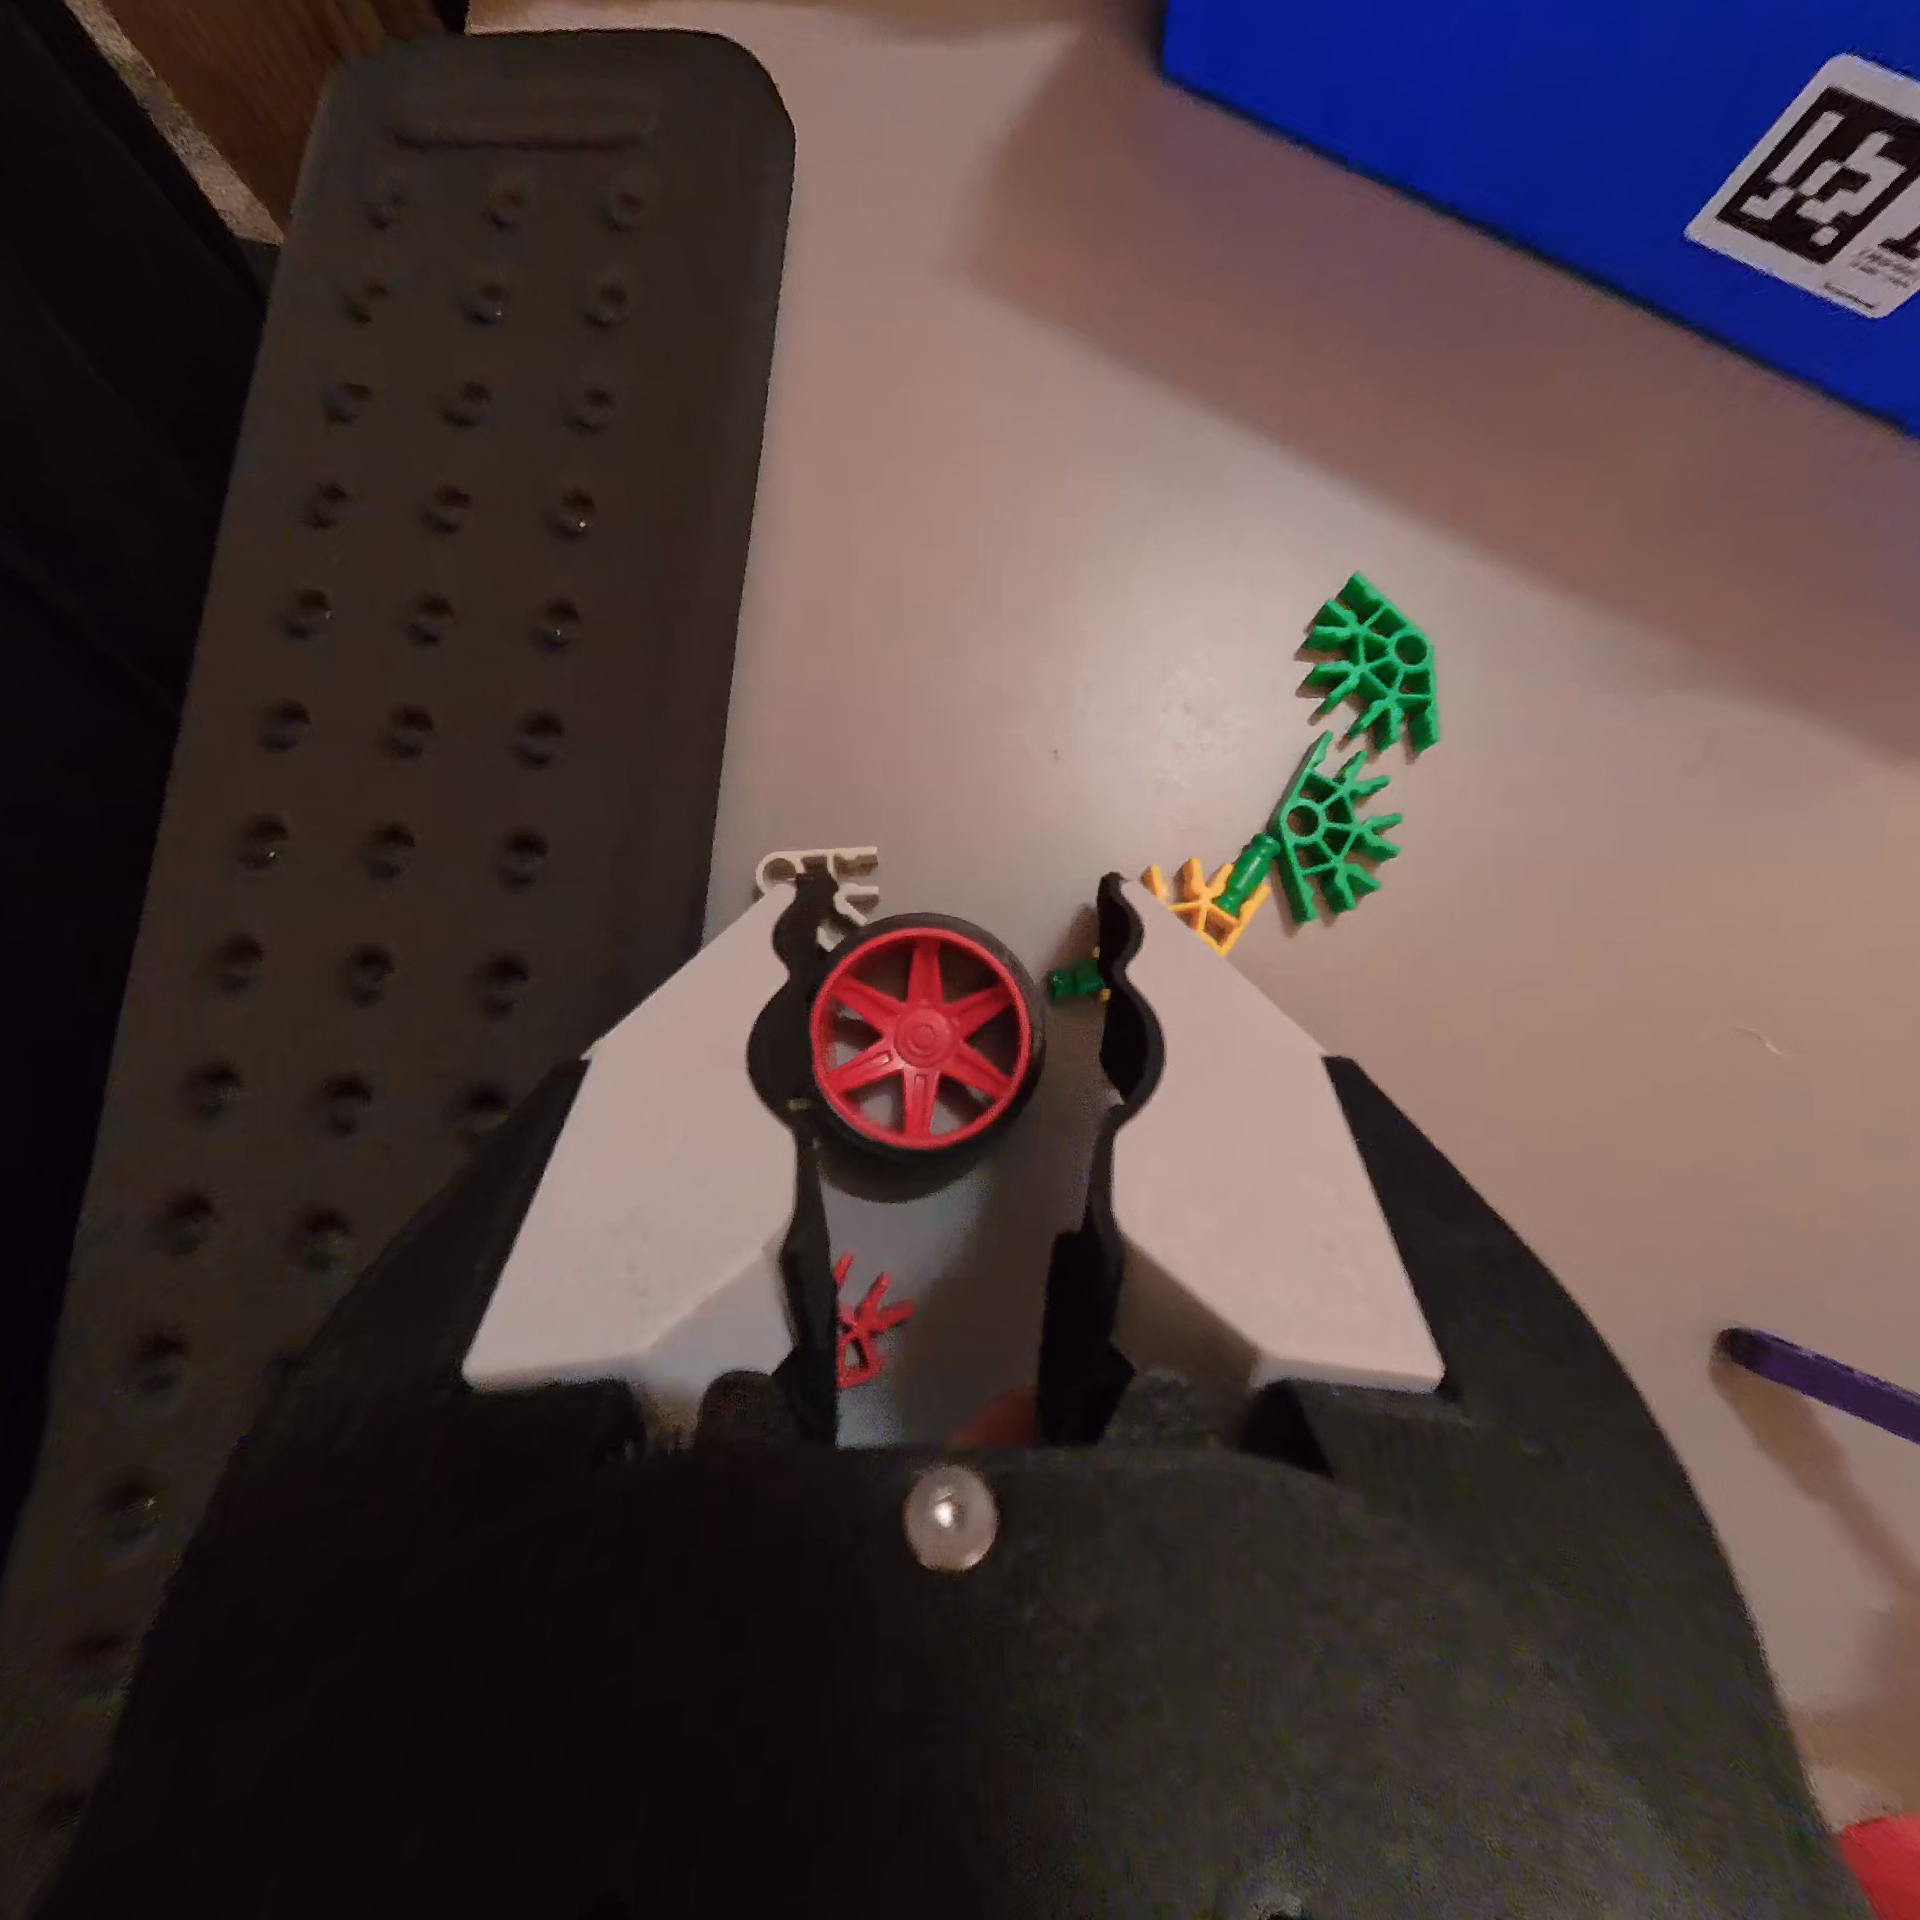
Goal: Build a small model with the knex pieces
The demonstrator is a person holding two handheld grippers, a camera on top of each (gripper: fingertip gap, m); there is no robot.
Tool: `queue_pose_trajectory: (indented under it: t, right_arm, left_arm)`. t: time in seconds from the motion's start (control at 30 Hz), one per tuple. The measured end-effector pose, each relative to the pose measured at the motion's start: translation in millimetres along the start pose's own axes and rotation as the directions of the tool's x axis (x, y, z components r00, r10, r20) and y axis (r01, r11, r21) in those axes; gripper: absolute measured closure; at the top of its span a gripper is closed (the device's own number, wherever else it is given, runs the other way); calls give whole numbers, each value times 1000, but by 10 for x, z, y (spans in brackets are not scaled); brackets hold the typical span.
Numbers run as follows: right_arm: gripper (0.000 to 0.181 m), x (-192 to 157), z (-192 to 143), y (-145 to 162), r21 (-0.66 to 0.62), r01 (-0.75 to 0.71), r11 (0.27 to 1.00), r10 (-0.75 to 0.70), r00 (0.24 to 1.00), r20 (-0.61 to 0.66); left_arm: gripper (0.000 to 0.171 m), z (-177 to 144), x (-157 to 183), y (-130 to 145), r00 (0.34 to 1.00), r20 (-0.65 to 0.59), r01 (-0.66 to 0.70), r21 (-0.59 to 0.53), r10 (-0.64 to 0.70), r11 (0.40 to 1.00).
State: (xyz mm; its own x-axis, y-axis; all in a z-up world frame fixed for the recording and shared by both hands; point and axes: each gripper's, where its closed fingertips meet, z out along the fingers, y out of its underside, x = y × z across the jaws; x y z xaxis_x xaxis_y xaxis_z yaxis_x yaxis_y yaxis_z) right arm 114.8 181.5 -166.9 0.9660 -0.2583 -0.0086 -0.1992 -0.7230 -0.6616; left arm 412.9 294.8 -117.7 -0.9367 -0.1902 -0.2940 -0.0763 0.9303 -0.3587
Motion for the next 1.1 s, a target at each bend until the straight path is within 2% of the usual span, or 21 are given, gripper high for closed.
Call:
queue_pose_trajectory:
  t: [0.23,0.43,0.53,0.63,0.73,0.83,0.9,1.03,1.1]
  right_arm:
    - [144,-14,-6,9,-6,3,1000,-2,1000,30]
    - [144,-27,-25,22,-12,22,1000,-22,1000,14]
    - [144,-51,-33,29,-6,29,1000,-29,1000,9]
    - [143,-56,-55,46,-13,55,998,-55,998,-10]
    - [142,-58,-86,68,-19,73,997,-73,997,-24]
    - [142,-66,-90,76,-18,77,997,-77,997,-24]
    - [142,-65,-87,76,-15,74,997,-74,997,-22]
    - [143,-64,-90,78,-15,83,996,-83,996,-32]
    - [143,-63,-97,80,-20,96,995,-96,995,-41]
  left_arm:
    - [128,21,202,22,996,-81,-38,3,38,999]
    - [127,115,440,60,989,-143,-52,-51,44,997]
    - [98,100,479,101,993,-115,-6,-75,-3,997]
    - [95,-30,498,212,996,-54,62,-97,-67,993]
    - [118,-131,661,293,992,-54,107,-84,-112,991]
    - [135,-78,818,478,990,-56,119,-147,-128,982]
    - [139,-14,877,577,986,-67,141,-177,-155,974]
    - [164,39,948,588,983,-86,146,-150,-160,978]
    - [165,38,945,580,986,-77,136,-131,-147,982]
